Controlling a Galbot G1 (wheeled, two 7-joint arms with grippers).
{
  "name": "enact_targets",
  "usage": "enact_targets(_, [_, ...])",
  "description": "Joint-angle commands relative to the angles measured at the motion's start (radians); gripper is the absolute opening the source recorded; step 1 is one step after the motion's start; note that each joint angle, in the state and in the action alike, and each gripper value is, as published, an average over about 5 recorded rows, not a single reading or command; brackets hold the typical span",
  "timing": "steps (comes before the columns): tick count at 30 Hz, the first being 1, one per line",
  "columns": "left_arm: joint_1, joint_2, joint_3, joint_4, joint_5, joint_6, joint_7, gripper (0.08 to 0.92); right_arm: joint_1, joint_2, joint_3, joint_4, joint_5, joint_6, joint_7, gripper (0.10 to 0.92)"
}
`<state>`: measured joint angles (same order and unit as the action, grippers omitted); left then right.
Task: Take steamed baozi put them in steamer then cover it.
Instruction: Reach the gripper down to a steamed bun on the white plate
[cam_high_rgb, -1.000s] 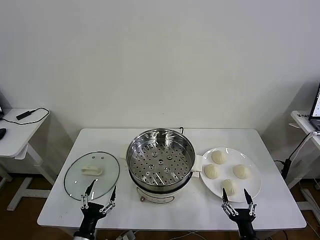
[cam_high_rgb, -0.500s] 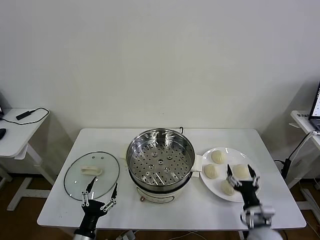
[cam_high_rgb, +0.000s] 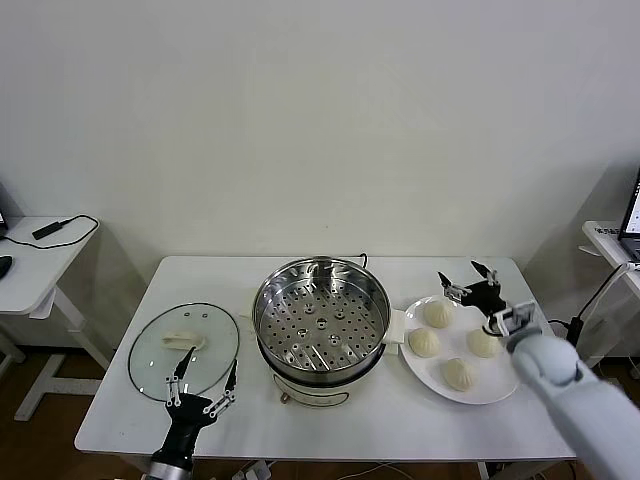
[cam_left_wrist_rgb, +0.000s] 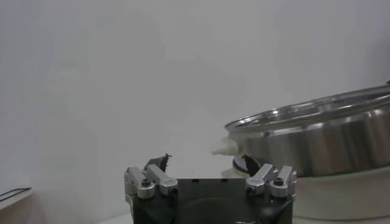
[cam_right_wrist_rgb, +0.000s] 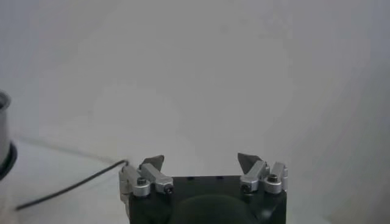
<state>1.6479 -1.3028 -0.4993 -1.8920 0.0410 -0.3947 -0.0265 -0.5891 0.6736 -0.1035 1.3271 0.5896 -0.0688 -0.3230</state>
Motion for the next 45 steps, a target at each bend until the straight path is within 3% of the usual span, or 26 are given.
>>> enact_targets(1, [-0.004,-0.001,0.0,-0.003,0.002,0.004,0.0,0.823,0.543,-0.085,-0.499,-0.276,-0.191,-0.011,-0.645,0.823])
enact_targets(8, [0.0,-0.007,-0.007,-0.015,0.008,0.006,-0.002,0.823,0.69,0.036,-0.592,-0.396,-0.459,0.019,-0.907,0.823])
enact_targets(16, [0.012,-0.016,-0.014,-0.024,0.01,0.002,-0.005,0.823,0.711,0.179,-0.598,-0.542,-0.686,0.073,-0.94,0.823])
enact_targets(45, [0.002,-0.013,-0.019,-0.005,0.009,-0.001,-0.015,0.823,0.623,0.362,-0.556,-0.714,-0.812,0.146,-0.825,0.807])
